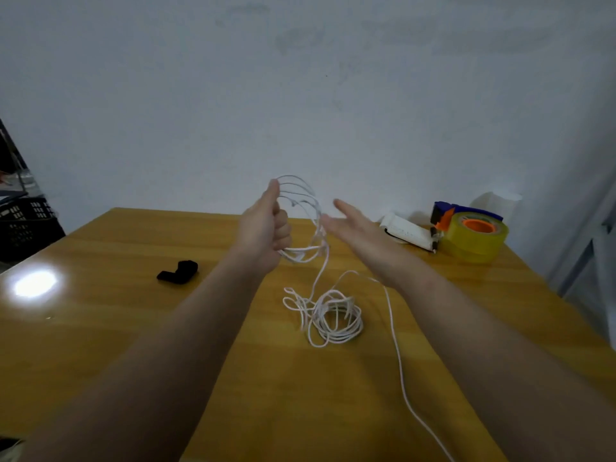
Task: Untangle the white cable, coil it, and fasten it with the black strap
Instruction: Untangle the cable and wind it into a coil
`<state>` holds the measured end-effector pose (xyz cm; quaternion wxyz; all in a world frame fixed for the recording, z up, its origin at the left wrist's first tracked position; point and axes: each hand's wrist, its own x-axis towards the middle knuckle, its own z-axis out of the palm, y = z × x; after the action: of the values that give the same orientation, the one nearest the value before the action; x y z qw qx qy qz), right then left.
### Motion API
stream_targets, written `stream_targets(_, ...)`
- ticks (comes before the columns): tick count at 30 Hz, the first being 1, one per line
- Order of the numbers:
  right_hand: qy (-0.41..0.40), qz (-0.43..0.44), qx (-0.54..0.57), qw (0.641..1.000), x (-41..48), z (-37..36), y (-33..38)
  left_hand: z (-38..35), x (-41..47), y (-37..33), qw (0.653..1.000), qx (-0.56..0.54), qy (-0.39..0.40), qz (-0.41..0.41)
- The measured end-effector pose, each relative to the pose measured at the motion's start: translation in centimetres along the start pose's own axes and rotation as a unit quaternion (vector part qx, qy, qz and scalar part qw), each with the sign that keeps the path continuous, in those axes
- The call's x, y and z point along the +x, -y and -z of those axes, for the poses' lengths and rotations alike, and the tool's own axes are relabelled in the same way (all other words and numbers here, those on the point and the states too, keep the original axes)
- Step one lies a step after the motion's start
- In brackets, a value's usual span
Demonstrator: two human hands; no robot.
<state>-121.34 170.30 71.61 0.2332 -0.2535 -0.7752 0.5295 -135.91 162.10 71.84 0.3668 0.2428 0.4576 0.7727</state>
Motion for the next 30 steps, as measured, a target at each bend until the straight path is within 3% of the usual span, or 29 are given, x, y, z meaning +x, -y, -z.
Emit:
stream_targets(4, 0.091, -0.046, 0.073, 0.992, -0.1, -1.5, -0.1, -0.3, -0.4, -0.4, 0.999, 0.047, 0.028, 0.006)
stream_targets(6, 0.093, -0.041, 0.04, 0.994, 0.0, -1.1, -0.3, 0.2, -0.4, -0.6, 0.997, 0.066, 0.038, 0.012)
stream_targets(11, -0.008, 0.023, -0.01, 1.0, 0.7, 0.0, -0.4, 0.6, -0.5, -1.7, 0.99, 0.13, 0.061, 0.012)
stream_targets(15, -0.064, 0.055, 0.011, 0.996, 0.8, 1.4, -0.1, 0.6, -0.8, -2.3, 0.97, 0.217, 0.107, 0.022)
stream_targets(17, -0.07, 0.074, 0.065, 0.993, 1.3, 2.3, -0.6, 0.4, -1.1, -2.5, 0.971, 0.18, 0.15, 0.05)
stream_targets(20, -0.117, 0.069, 0.134, 0.982, 1.5, 3.7, -1.9, 0.2, -1.4, -3.0, 0.978, 0.025, 0.186, 0.093)
stream_targets(24, -0.124, 0.064, -0.014, 0.99, 1.0, 4.6, -4.1, -0.2, -1.9, -3.5, 0.969, -0.094, 0.22, 0.054)
stream_targets(28, -0.087, 0.042, 0.041, 0.994, 0.7, 5.2, -5.5, 0.1, -1.8, -3.9, 0.981, -0.106, 0.164, -0.001)
stream_targets(30, -0.07, 0.03, 0.016, 0.997, 0.3, 6.2, -5.9, 0.9, -1.5, -4.1, 0.985, -0.112, 0.132, -0.014)
